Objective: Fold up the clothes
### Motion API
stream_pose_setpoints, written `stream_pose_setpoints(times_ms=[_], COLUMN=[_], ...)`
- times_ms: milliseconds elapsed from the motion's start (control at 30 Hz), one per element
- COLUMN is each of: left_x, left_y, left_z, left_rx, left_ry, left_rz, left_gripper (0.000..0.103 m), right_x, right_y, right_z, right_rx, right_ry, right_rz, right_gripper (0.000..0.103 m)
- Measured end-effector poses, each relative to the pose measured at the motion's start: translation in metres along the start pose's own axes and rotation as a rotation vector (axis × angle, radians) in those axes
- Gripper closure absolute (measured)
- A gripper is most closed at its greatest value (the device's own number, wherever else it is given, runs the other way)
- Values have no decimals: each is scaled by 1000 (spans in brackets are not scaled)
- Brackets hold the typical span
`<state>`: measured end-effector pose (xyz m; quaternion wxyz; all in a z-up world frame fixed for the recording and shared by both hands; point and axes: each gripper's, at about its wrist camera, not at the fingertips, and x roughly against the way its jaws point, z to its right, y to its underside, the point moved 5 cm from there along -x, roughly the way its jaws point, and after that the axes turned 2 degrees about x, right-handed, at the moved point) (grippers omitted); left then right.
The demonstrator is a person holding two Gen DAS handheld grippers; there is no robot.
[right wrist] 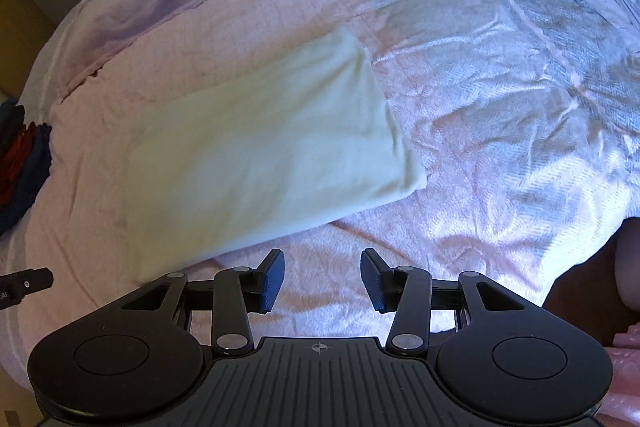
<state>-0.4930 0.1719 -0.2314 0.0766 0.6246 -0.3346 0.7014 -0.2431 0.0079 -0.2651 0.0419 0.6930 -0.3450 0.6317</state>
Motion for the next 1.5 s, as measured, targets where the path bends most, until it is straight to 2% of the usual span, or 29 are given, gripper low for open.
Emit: stream_pose_setpoints(times_ms=[133, 233, 300, 533, 633, 667, 733, 800, 900, 933, 1133, 1167, 1233, 1267, 1300, 1400, 1467, 1500], left_x=[0, -9, -20, -71, -97, -105, -121, -139, -167, -175, -186, -185, -183, -184, -186, -192, -196, -198], left_y=[1, 2, 2, -17, -33, -39, -49, -58, -59, -58, -53, -53, -54, -54, -55, -56, -56, -57], left_z=[2, 1, 1, 3, 6, 7, 8, 8, 1, -3, -26, -28, -32, -33, -33, -34, -34, -35], left_rx=[6, 20, 28, 87, 115, 129, 161, 196, 264, 291, 452, 463, 479, 481, 479, 471, 466, 463], left_ry=[77, 132, 154, 206, 214, 220, 229, 239, 234, 240, 340, 354, 378, 387, 393, 410, 422, 427], left_rz=[9, 9, 6, 7, 22, 30, 44, 50, 22, 15, 8, 6, 4, 1, -5, -20, -31, -36], left_gripper=[81, 88, 88, 88, 88, 88, 88, 88, 88, 89, 90, 90, 90, 90, 90, 90, 90, 90], right_x=[2, -3, -12, -57, -77, -85, -98, -118, -151, -162, -202, -204, -207, -211, -214, -224, -228, -230], right_y=[6, 9, 8, -21, -45, -55, -72, -87, -103, -108, -121, -123, -128, -131, -135, -138, -140, -140], right_z=[9, 20, 33, 87, 109, 117, 129, 142, 152, 153, 161, 163, 163, 163, 164, 166, 161, 158], right_rx=[-30, -60, -88, -230, -284, -298, -311, -302, -255, -236, -227, -240, -218, -213, -210, -285, -269, -252], right_ry=[-10, -14, -18, -102, -176, -206, -253, -294, -360, -409, -657, -714, -731, -712, -697, -743, -730, -712], right_rz=[-11, -26, -34, 1, 69, 95, 138, 164, 146, 131, 50, 30, 0, -17, -33, -69, -90, -100], right_gripper=[57, 57, 57, 57, 55, 52, 38, 38, 38, 38, 39, 40, 53, 57, 58, 61, 71, 81])
